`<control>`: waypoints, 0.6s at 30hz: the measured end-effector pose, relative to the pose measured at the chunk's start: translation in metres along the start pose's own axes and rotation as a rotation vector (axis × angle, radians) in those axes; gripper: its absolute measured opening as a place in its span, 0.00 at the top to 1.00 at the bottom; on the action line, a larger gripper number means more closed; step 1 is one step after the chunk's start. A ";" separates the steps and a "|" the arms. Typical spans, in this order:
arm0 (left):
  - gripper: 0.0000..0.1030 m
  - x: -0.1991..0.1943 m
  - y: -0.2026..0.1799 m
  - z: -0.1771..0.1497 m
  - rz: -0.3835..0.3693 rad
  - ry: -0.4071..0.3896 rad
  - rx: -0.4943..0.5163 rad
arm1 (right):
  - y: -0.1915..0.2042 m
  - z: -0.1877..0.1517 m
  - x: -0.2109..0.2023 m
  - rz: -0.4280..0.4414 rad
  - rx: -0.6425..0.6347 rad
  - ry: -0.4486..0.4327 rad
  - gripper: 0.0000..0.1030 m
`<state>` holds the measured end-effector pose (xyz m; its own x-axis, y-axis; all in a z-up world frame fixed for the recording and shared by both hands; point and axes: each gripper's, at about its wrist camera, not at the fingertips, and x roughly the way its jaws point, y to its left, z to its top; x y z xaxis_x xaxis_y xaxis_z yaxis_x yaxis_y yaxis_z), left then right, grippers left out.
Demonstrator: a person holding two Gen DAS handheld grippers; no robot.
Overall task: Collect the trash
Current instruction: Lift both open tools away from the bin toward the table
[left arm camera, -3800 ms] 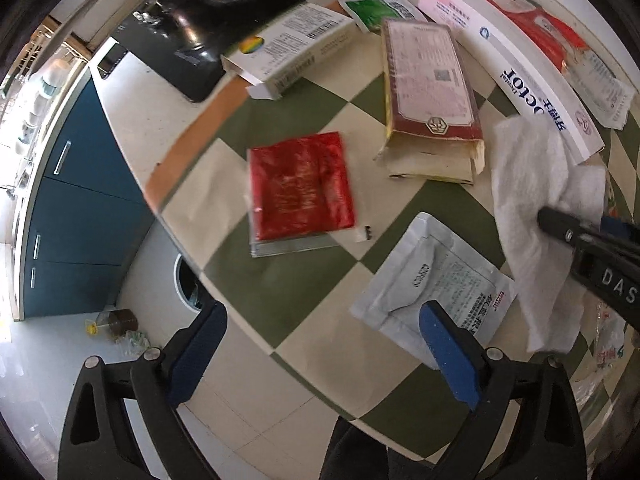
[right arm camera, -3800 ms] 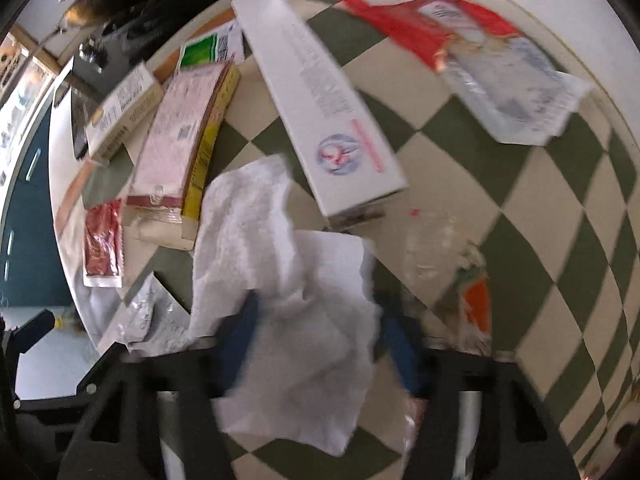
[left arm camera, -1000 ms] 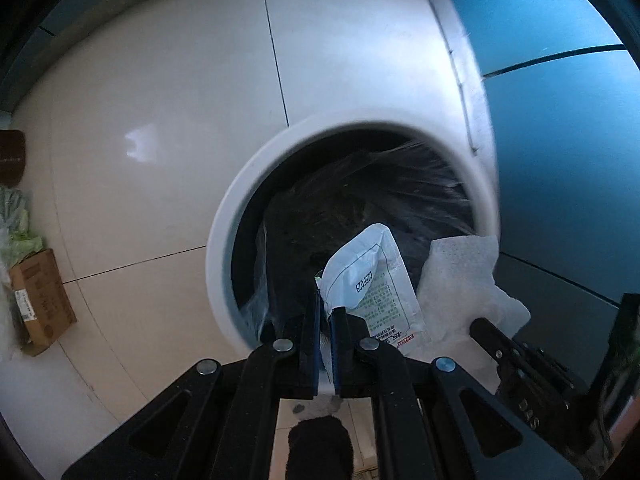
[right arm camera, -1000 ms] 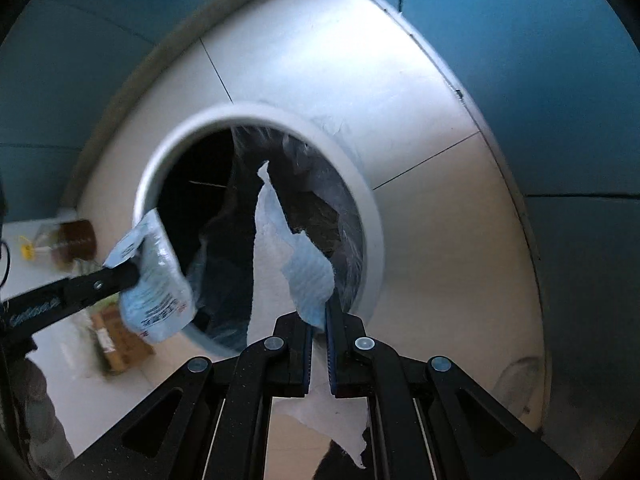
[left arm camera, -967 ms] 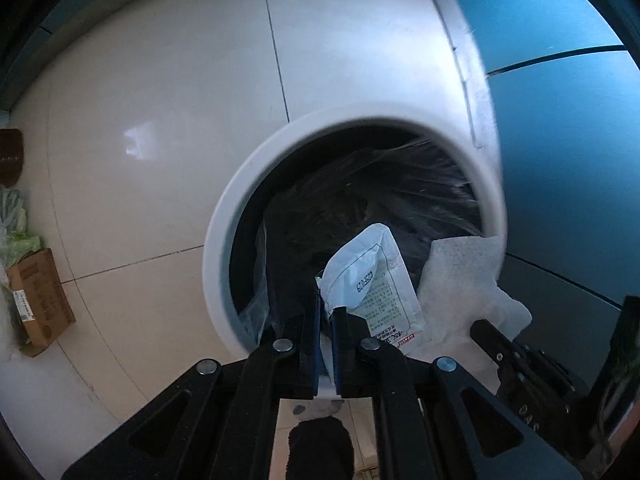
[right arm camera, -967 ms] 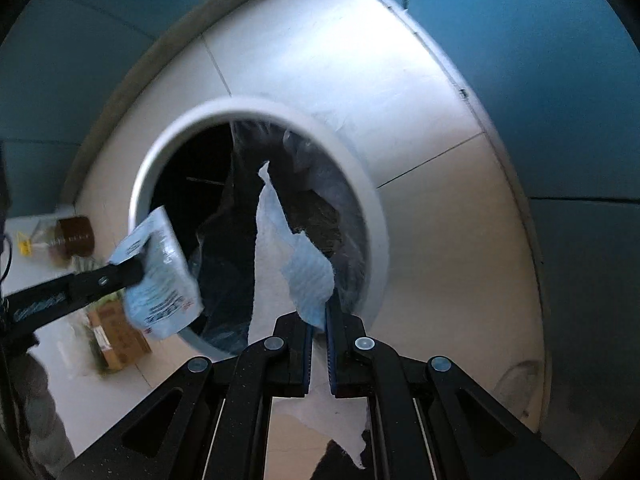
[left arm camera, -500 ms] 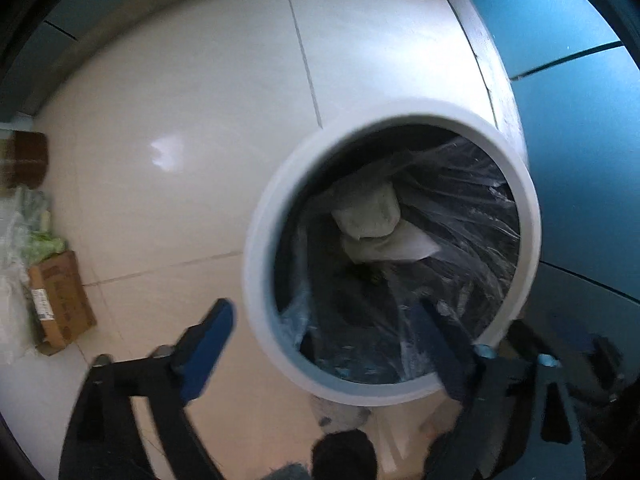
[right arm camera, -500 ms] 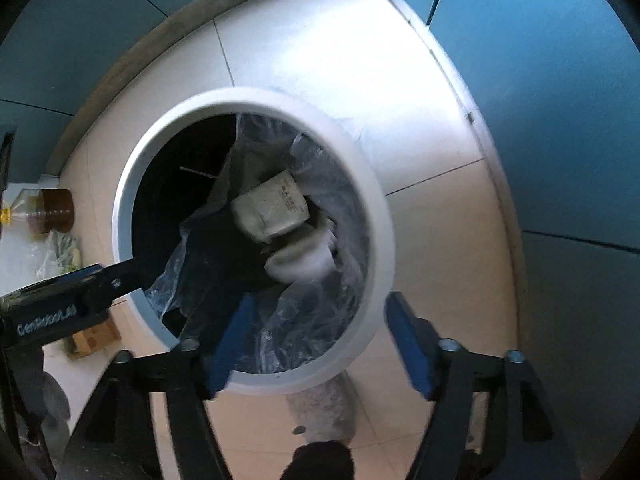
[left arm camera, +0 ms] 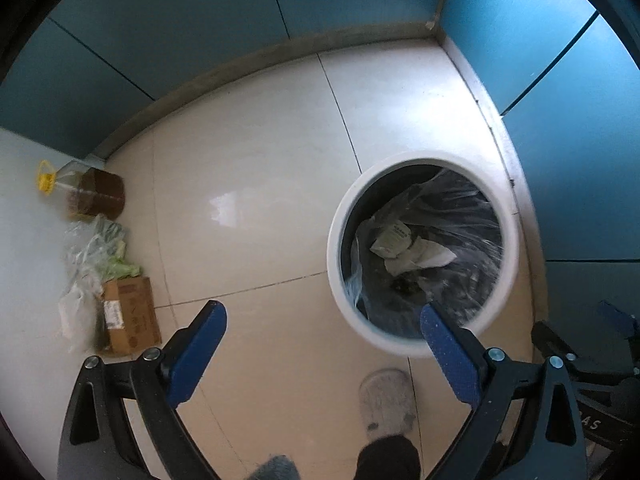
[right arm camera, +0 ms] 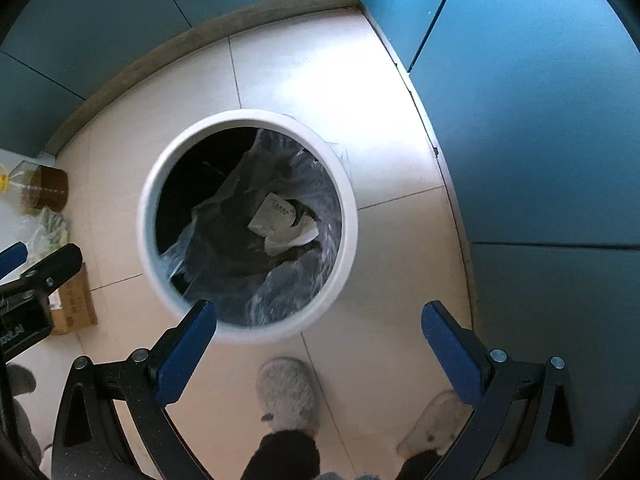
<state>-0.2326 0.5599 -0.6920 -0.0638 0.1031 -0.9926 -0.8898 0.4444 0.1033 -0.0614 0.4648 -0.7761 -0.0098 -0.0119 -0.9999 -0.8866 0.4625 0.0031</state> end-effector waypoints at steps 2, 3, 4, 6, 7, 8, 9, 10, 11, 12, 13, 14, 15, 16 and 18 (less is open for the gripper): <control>0.04 -0.033 0.001 -0.006 -0.007 -0.004 -0.005 | 0.003 -0.008 -0.031 0.001 -0.001 -0.010 0.00; 0.04 -0.048 0.002 -0.009 -0.008 -0.008 -0.005 | 0.003 -0.011 -0.048 0.005 0.001 -0.017 0.00; 0.04 -0.066 0.002 -0.012 -0.009 -0.014 -0.006 | 0.004 -0.015 -0.069 0.011 -0.001 -0.024 0.00; 0.04 -0.101 0.001 -0.018 -0.017 -0.025 -0.005 | 0.004 -0.021 -0.109 0.016 -0.004 -0.042 0.00; 0.04 -0.122 0.002 -0.021 -0.017 -0.033 -0.005 | 0.005 -0.024 -0.126 0.020 -0.003 -0.049 0.00; 0.04 -0.145 0.004 -0.025 -0.020 -0.044 -0.006 | 0.005 -0.027 -0.153 0.027 -0.005 -0.061 0.00; 0.04 -0.161 0.005 -0.028 -0.025 -0.053 -0.007 | 0.005 -0.030 -0.174 0.028 -0.008 -0.074 0.00; 0.04 -0.182 0.008 -0.031 -0.027 -0.065 -0.010 | 0.006 -0.033 -0.192 0.029 -0.011 -0.085 0.00; 0.04 -0.200 0.009 -0.034 -0.028 -0.075 -0.015 | 0.006 -0.036 -0.216 0.034 -0.015 -0.099 0.00; 0.04 -0.219 0.011 -0.037 -0.037 -0.087 -0.018 | 0.007 -0.041 -0.239 0.035 -0.016 -0.112 0.00; 0.04 -0.242 0.014 -0.041 -0.042 -0.101 -0.023 | 0.006 -0.045 -0.259 0.036 -0.018 -0.123 0.00; 0.04 -0.256 0.016 -0.043 -0.044 -0.107 -0.024 | 0.006 -0.051 -0.285 0.040 -0.021 -0.135 0.00; 0.04 -0.276 0.017 -0.047 -0.053 -0.117 -0.026 | 0.006 -0.055 -0.303 0.046 -0.022 -0.145 0.00; 0.04 -0.290 0.018 -0.050 -0.057 -0.124 -0.027 | 0.005 -0.060 -0.322 0.051 -0.025 -0.158 0.00; 0.04 -0.319 0.019 -0.058 -0.053 -0.144 -0.027 | 0.002 -0.071 -0.363 0.070 -0.034 -0.190 0.00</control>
<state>-0.2558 0.4840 -0.3773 0.0472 0.2075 -0.9771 -0.9023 0.4285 0.0475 -0.0931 0.4070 -0.4117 0.0129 0.1882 -0.9820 -0.9018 0.4264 0.0699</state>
